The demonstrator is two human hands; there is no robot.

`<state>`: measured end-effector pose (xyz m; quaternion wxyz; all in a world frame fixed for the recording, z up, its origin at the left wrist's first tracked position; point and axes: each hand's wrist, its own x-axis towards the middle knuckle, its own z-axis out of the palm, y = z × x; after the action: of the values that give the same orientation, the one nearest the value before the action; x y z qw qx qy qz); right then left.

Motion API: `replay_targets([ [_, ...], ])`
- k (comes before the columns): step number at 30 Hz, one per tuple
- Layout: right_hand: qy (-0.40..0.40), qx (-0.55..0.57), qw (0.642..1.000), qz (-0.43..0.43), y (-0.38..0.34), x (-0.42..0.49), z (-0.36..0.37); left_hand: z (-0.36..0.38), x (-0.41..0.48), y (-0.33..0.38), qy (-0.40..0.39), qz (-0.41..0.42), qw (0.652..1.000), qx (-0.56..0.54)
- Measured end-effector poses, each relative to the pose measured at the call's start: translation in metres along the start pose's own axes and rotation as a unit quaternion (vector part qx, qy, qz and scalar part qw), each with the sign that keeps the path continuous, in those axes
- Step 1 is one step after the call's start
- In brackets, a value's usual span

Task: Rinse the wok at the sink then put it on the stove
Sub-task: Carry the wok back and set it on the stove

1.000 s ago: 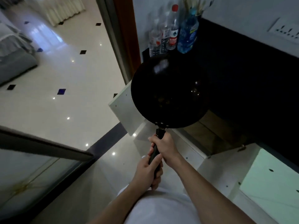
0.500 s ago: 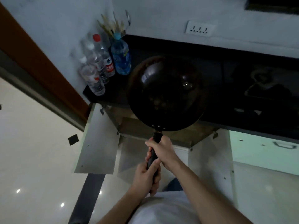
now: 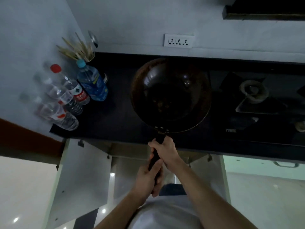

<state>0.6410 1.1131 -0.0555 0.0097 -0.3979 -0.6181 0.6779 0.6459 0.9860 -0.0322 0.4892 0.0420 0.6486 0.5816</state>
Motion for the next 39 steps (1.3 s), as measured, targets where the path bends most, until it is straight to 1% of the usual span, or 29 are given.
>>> replay_targets([
  [2,0.002,-0.02,1.0,0.0,-0.009,0.019,-0.011,0.011,0.014,0.012,0.003,-0.007,1.0,0.0],
  [9,-0.033,-0.017,0.999,0.01,-0.02,0.055,-0.026,0.02,0.051,0.028,0.036,-0.016,0.999,-0.009],
  [15,-0.025,0.053,0.998,0.038,-0.033,0.066,-0.024,0.011,0.07,0.04,0.012,-0.021,1.0,-0.013],
  [19,-0.01,0.068,0.997,0.04,-0.039,0.072,-0.018,0.001,0.077,0.047,-0.001,-0.02,1.0,0.0],
  [24,0.003,0.082,0.995,0.064,-0.04,0.079,-0.011,-0.009,0.084,0.053,-0.012,-0.033,0.999,0.003],
  [27,0.01,0.096,0.992,0.075,-0.041,0.079,-0.007,-0.015,0.085,0.054,-0.021,-0.04,0.999,-0.017],
  [35,0.019,0.108,0.989,0.098,-0.034,0.087,0.001,-0.023,0.091,0.056,-0.021,-0.084,0.996,-0.03],
  [39,0.017,0.102,0.988,0.111,-0.034,0.091,0.003,-0.03,0.095,0.06,-0.048,-0.121,0.99,-0.052],
])
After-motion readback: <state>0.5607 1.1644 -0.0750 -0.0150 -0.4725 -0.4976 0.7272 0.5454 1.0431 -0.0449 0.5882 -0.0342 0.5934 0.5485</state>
